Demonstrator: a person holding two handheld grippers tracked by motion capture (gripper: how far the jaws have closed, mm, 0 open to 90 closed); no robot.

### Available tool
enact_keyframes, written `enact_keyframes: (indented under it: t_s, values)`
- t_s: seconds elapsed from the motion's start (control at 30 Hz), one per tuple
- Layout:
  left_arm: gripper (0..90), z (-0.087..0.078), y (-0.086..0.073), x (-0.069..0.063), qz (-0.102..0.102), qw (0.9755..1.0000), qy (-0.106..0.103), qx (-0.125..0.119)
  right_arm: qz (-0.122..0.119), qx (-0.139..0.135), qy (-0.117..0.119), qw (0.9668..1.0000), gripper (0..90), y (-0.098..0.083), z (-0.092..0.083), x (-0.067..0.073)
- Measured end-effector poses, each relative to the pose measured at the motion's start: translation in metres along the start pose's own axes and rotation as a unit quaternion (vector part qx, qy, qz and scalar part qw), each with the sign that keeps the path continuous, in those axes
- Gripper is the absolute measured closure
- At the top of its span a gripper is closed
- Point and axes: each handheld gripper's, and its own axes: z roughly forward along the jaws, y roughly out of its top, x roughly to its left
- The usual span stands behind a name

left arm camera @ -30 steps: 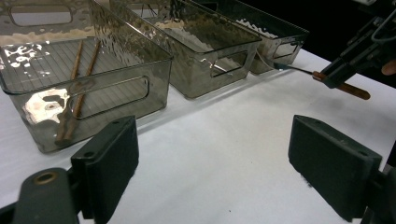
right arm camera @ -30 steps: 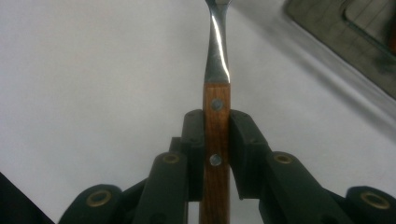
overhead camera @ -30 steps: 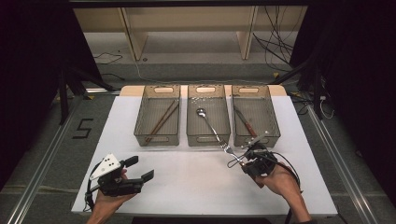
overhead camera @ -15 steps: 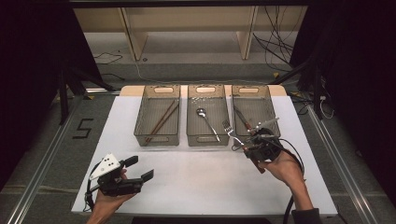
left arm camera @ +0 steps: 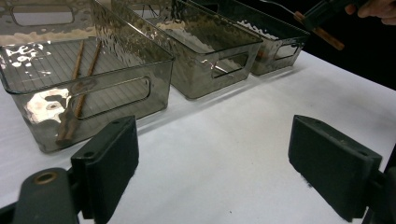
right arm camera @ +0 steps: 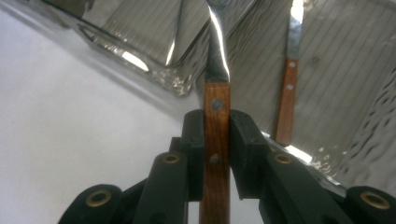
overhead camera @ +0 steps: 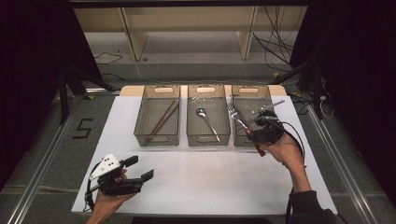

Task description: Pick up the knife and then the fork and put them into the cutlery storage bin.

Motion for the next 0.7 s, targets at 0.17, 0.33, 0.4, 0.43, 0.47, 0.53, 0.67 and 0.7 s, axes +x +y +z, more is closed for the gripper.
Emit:
enact_keyframes:
  t_s: [0.17, 0.33, 0.4, 0.43, 0.47, 0.53, 0.67, 0.7]
  values:
    - [15.8, 0.0, 0.0, 0.0, 0.0, 1.0, 0.0, 0.0, 0.007, -0.004, -0.001, 1.0, 77.5, 0.009, -0.001, -0.007]
    - [15.8, 0.0, 0.0, 0.0, -0.001, 1.0, 0.0, 0.0, 0.014, -0.007, -0.004, 0.9999, 77.5, 0.015, -0.001, -0.012]
    - [15.8, 0.0, 0.0, 0.0, -0.001, 1.0, 0.0, -0.001, 0.016, -0.009, -0.006, 0.9998, 77.5, 0.018, -0.001, -0.014]
    - [15.8, 0.0, 0.0, 0.0, -0.001, 1.0, 0.0, -0.001, 0.017, -0.009, -0.006, 0.9998, 77.5, 0.019, -0.001, -0.015]
    - [15.8, 0.0, 0.0, 0.0, -0.001, 1.0, 0.0, -0.001, 0.018, -0.011, -0.006, 0.9997, 77.5, 0.021, -0.001, -0.017]
    - [15.8, 0.0, 0.0, 0.0, 0.0, 1.0, 0.0, 0.0, 0.022, -0.012, -0.01, 0.9996, 77.5, 0.024, -0.001, -0.02]
    - [15.8, 0.0, 0.0, 0.0, 0.0, 1.0, 0.0, 0.0, 0.031, -0.014, -0.013, 0.9994, 77.5, 0.03, -0.001, -0.026]
    - [15.8, 0.0, 0.0, 0.0, 0.0, 1.0, 0.0, 0.0, 0.033, -0.013, -0.016, 0.9993, 77.5, 0.031, -0.001, -0.028]
